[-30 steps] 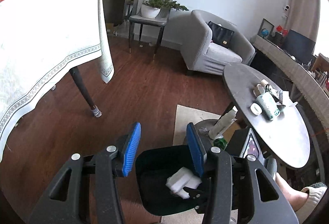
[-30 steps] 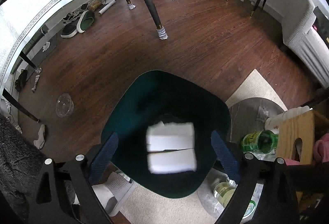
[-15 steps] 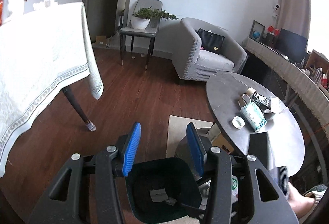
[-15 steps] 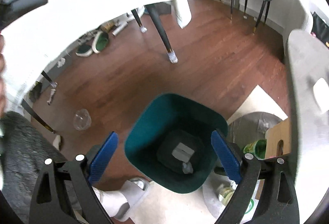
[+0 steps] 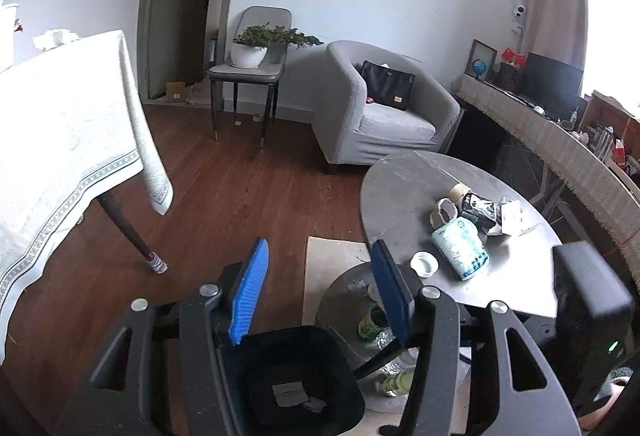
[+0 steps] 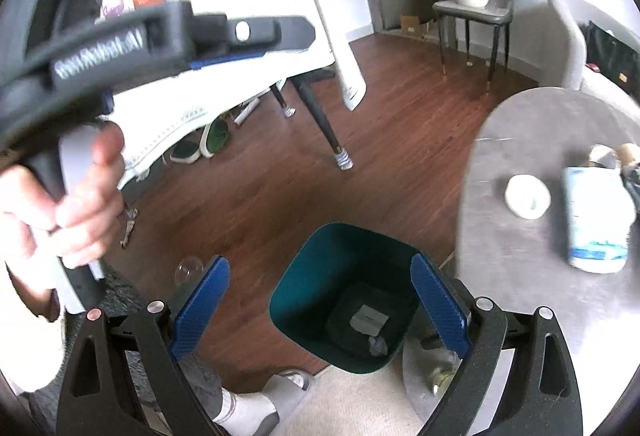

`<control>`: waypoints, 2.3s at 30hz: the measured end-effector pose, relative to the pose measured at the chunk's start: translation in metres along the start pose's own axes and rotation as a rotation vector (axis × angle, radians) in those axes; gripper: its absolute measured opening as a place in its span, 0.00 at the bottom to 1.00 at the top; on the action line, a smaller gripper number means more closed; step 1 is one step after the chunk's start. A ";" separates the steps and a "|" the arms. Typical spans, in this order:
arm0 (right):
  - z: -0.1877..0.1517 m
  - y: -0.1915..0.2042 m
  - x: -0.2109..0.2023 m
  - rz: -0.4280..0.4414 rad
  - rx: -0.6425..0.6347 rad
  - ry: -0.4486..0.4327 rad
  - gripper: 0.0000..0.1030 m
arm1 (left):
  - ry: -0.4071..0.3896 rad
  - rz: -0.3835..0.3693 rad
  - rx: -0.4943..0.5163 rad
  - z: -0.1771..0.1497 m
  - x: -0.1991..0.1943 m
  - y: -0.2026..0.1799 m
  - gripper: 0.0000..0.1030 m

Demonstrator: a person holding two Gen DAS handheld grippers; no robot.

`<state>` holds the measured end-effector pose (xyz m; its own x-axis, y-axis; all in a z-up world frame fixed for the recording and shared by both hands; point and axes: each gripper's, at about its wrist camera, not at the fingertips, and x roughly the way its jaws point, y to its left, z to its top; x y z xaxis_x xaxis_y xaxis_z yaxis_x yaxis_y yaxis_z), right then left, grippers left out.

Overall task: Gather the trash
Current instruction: 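Grasp the white round lid with the left tool while the right tool grasps the QR-label box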

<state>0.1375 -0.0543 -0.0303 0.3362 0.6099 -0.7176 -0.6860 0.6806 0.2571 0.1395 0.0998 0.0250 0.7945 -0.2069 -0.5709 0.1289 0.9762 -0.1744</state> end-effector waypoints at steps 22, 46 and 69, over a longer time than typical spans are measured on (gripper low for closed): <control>-0.029 -0.107 -0.088 -0.239 0.142 -0.154 0.90 | 0.082 -0.050 0.101 -0.018 0.069 -0.083 0.69; -0.054 -0.198 -0.131 -0.483 0.343 -0.230 0.91 | 0.137 -0.051 0.163 -0.039 0.127 -0.120 0.43; -0.040 -0.219 -0.097 -0.608 0.355 -0.173 0.75 | 0.134 -0.080 0.076 -0.032 0.127 -0.108 0.32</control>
<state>0.2294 -0.2783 -0.0425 0.7088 0.1174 -0.6956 -0.1043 0.9927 0.0612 0.2075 -0.0343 -0.0544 0.6947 -0.2857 -0.6601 0.2370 0.9574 -0.1650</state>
